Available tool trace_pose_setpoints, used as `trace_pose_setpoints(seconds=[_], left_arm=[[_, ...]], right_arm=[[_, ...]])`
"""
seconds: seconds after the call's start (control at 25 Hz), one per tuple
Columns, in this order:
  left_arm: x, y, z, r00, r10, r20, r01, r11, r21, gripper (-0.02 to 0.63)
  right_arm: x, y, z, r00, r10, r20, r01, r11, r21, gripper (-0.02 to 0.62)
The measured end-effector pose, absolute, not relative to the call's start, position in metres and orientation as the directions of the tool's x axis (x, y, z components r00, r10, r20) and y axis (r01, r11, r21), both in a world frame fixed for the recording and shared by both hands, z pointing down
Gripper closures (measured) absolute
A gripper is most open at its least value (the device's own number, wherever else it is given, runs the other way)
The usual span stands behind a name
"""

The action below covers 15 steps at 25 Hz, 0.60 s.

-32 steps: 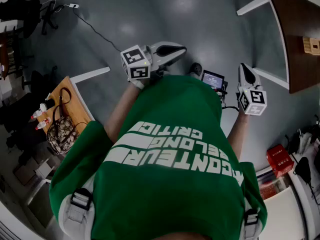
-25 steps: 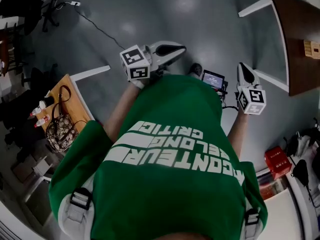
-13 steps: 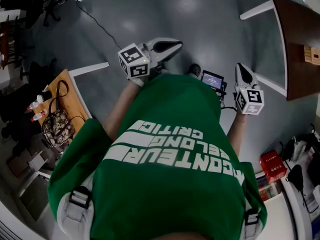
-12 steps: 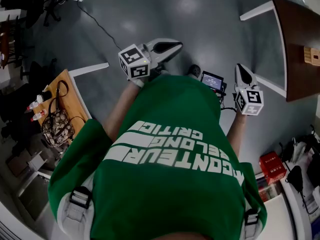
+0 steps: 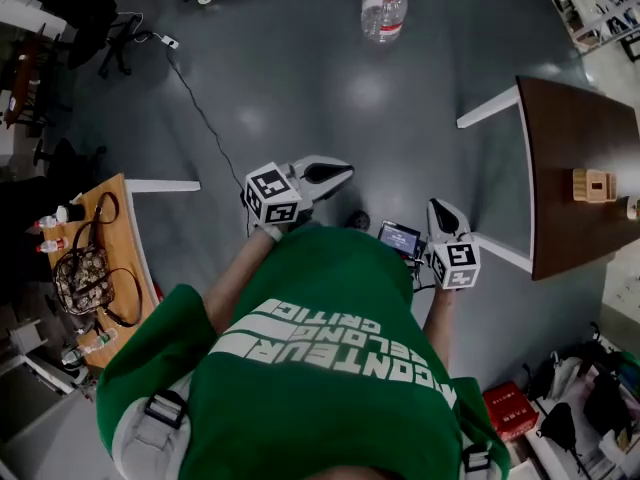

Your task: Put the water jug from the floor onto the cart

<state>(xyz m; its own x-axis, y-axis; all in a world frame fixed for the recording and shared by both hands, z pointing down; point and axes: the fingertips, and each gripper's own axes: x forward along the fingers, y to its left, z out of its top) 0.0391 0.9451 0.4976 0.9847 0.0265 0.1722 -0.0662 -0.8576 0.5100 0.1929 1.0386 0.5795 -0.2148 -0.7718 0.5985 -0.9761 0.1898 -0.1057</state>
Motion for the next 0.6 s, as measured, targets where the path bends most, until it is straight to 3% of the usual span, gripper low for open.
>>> trace_pose_setpoints(seconds=[0.32, 0.6], left_arm=[[0.062, 0.941, 0.507, 0.983, -0.038, 0.182, -0.124, -0.865, 0.487, 0.597], [0.061, 0.926, 0.517, 0.981, -0.001, 0.194, -0.1, -0.861, 0.498, 0.597]], right_arm=[[0.192, 0.989, 0.577, -0.328, -0.757, 0.565, -0.931, 0.36, -0.057, 0.602], [0.173, 0.96, 0.575, -0.332, -0.759, 0.56, -0.929, 0.365, -0.055, 0.601]])
